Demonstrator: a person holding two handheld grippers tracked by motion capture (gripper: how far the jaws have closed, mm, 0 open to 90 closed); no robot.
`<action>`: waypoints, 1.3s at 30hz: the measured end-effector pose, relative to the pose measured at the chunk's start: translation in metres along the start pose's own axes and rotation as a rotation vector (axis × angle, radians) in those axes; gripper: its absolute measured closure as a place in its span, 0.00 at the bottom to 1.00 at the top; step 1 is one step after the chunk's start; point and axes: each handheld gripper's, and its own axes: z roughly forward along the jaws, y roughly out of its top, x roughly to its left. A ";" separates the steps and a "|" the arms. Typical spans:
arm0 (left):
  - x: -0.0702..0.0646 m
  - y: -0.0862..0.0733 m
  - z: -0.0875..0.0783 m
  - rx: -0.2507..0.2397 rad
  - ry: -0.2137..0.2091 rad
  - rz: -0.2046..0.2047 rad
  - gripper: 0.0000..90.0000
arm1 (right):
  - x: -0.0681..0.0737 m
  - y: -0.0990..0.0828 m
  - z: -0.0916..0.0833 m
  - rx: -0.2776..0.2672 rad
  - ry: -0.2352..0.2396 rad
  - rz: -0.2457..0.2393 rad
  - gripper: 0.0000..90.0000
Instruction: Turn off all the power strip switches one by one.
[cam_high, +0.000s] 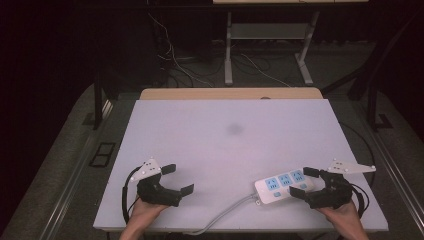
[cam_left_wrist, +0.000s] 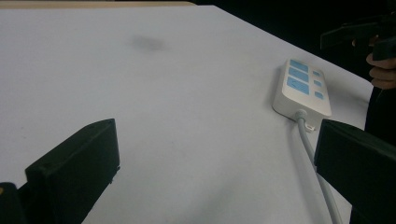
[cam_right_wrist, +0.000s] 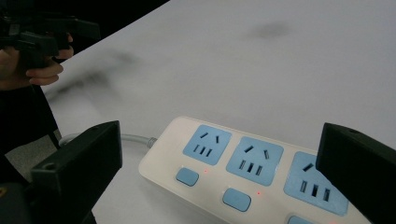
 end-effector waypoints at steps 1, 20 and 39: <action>0.000 0.000 0.000 0.000 0.000 0.000 0.00 | 0.000 0.000 0.000 0.000 0.000 0.000 0.00; -0.002 0.000 0.003 0.010 -0.009 0.005 0.00 | 0.002 0.002 0.001 0.019 0.003 -0.010 0.00; -0.001 -0.001 0.001 -0.001 0.004 -0.007 0.00 | -0.001 0.017 -0.006 0.099 -0.019 -0.037 0.00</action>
